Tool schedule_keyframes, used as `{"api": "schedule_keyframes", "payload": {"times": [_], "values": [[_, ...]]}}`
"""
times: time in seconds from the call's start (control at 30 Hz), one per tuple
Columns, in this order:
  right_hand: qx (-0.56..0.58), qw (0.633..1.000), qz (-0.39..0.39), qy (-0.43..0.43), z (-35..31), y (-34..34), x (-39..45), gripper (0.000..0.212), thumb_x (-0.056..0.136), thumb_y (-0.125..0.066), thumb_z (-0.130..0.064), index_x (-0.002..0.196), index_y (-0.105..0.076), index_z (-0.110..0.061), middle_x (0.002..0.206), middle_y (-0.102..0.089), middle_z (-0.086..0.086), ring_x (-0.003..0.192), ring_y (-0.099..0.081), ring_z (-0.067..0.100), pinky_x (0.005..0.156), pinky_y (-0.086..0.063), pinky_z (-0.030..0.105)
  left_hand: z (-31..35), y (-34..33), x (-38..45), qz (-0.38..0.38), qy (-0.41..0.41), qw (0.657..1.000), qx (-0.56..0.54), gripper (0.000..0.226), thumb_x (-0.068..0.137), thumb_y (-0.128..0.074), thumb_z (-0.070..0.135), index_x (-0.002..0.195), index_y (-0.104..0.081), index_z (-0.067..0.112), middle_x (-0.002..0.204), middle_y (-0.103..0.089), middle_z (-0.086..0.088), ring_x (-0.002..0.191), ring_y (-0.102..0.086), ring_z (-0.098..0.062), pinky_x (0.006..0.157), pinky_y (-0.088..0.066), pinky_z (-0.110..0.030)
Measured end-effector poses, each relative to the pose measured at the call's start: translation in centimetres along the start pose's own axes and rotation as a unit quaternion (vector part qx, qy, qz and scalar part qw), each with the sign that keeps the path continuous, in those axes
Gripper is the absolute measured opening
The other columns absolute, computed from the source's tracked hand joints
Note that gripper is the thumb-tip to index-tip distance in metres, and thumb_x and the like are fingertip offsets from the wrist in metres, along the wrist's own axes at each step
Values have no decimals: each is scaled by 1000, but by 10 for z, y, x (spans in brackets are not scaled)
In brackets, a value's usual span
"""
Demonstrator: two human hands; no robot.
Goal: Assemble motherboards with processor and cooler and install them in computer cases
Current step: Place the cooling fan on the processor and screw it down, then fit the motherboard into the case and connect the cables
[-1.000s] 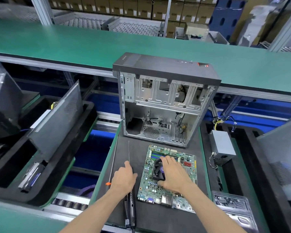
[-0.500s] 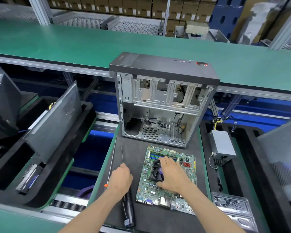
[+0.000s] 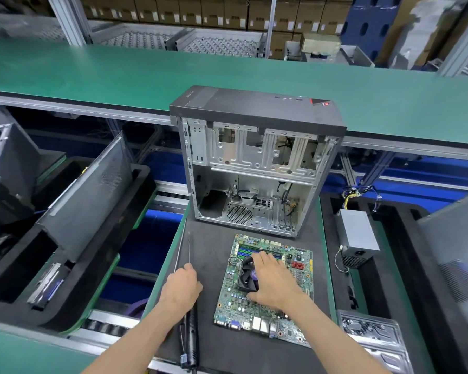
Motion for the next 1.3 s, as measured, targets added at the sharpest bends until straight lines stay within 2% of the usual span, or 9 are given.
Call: {"api": "schedule_keyframes", "payload": {"times": [0.17,0.3,0.47,0.67,0.9,1.03,1.17,1.23,1.3], "values": [[-6,1000,2,11,2,0,0,80,78,-77,-51,137,-37,-16,127,-46,2,115,-45,22,104,-39,39,0,1,-2,7,6,1000,-9,25,100,-48,37,99,-35,16,110,-65,-7,101,-66,-28,75,-51,-33],[3,1000,0,18,4,0,2,80,78,-77,-52,136,-37,-14,126,-45,2,114,-45,23,104,-39,39,1,3,0,14,6,1000,4,28,98,-49,41,105,-42,15,111,-64,-7,103,-65,-28,80,-51,-35],[-1,1000,-10,28,6,3,6,80,76,-78,-51,135,-39,-13,125,-48,4,112,-47,23,102,-41,39,11,17,7,47,17,999,15,35,94,-55,45,109,-50,13,107,-63,-5,99,-66,-28,71,-49,-33],[-2,1000,-18,20,4,2,8,81,75,-78,-51,135,-37,-14,127,-49,3,113,-48,23,103,-42,41,42,37,31,89,-81,992,32,28,99,-48,34,116,-47,11,119,-56,-11,111,-53,-27,92,-44,-35],[1,1000,-24,-5,-3,0,9,85,69,-84,-45,132,-34,-16,129,-45,4,117,-44,27,95,-46,44,71,62,59,95,-143,981,-88,34,96,-54,25,125,-51,8,124,-52,-12,114,-52,-30,92,-46,-40],[5,999,-27,-17,-7,1,8,85,68,-84,-39,132,-35,-14,129,-46,6,116,-43,28,89,-47,43,75,74,75,108,-185,965,-151,37,95,-58,25,127,-54,9,121,-53,-9,113,-55,-28,92,-43,-35],[21,999,-35,-29,-8,7,8,84,66,-85,-38,131,-38,-12,128,-47,5,114,-39,26,89,-47,43,75,93,91,99,-176,948,-245,53,92,-63,31,139,-51,12,128,-57,-9,117,-57,-25,98,-43,-33],[23,999,-36,-29,-10,12,7,83,65,-86,-36,129,-38,-12,127,-47,5,112,-39,24,86,-47,41,75,104,99,67,-148,927,-337,59,89,-69,35,140,-49,15,130,-60,-6,118,-58,-21,100,-43,-31],[24,999,-32,-30,-12,19,6,83,65,-87,-36,128,-39,-12,125,-47,4,111,-38,23,83,-47,40,77,116,105,22,-108,879,-464,69,84,-75,41,142,-44,20,127,-61,-1,114,-58,-16,101,-44,-32]]}}
Point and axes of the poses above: each hand's wrist, its own x-axis towards the middle knuckle, its own y-axis out of the back of the hand, z = x × y, the point moved 1 cm from there along x, towards the middle knuckle
